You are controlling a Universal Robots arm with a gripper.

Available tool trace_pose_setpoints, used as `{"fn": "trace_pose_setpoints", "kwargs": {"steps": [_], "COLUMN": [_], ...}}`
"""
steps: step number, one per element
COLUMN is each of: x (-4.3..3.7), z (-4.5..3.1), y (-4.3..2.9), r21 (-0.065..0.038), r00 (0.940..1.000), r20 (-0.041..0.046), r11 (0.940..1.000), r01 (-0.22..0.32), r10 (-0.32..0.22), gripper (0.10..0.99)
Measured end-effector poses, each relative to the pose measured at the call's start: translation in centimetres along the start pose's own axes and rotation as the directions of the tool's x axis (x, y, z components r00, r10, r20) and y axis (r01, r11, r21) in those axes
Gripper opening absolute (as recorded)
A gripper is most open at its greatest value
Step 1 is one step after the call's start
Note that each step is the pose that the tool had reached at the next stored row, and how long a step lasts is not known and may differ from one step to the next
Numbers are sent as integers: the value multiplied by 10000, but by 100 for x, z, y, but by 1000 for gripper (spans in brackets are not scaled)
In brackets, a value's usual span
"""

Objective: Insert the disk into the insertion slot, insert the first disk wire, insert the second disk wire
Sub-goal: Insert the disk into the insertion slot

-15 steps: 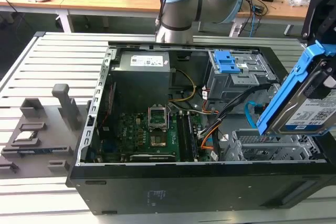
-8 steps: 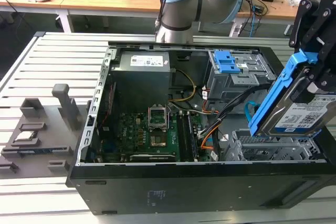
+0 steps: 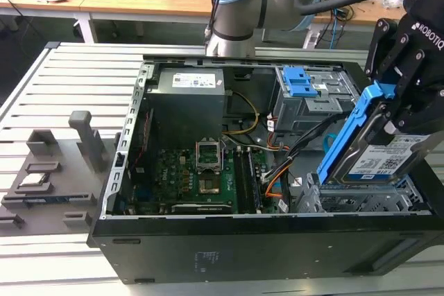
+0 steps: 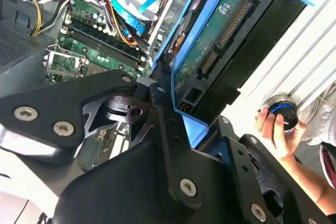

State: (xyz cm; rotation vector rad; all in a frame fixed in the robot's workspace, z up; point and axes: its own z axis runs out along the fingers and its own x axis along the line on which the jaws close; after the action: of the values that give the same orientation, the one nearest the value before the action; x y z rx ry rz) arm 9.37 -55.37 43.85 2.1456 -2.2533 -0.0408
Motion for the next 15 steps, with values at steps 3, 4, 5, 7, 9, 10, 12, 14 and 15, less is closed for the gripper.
{"fn": "trace_pose_setpoints", "kwargs": {"steps": [3, 4, 5, 7, 9, 10, 12, 14, 15], "x": [-29, -29, -29, -29, -29, -29, -30, -30, -30], "z": [55, 79, 115, 142, 209, 231, 270, 325, 345], "y": [15, 15, 14, 13, 11, 9, 8, 6, 5], "r21": [0, 1, 0, 0, 0, 0, 0, 0, 0], "r00": [10000, 10000, 10000, 10000, 10000, 10000, 10000, 10000, 10000], "r20": [-1, -2, 0, -1, -1, -1, 0, 0, -1], "r11": [10000, 10000, 10000, 10000, 10000, 10000, 10000, 10000, 10000], "r01": [0, -1, -2, -2, -2, -2, -2, -2, -1], "r10": [0, 1, 2, 2, 2, 2, 2, 2, 1], "gripper": [365, 365, 365, 365, 365, 365, 365, 365, 365]}}
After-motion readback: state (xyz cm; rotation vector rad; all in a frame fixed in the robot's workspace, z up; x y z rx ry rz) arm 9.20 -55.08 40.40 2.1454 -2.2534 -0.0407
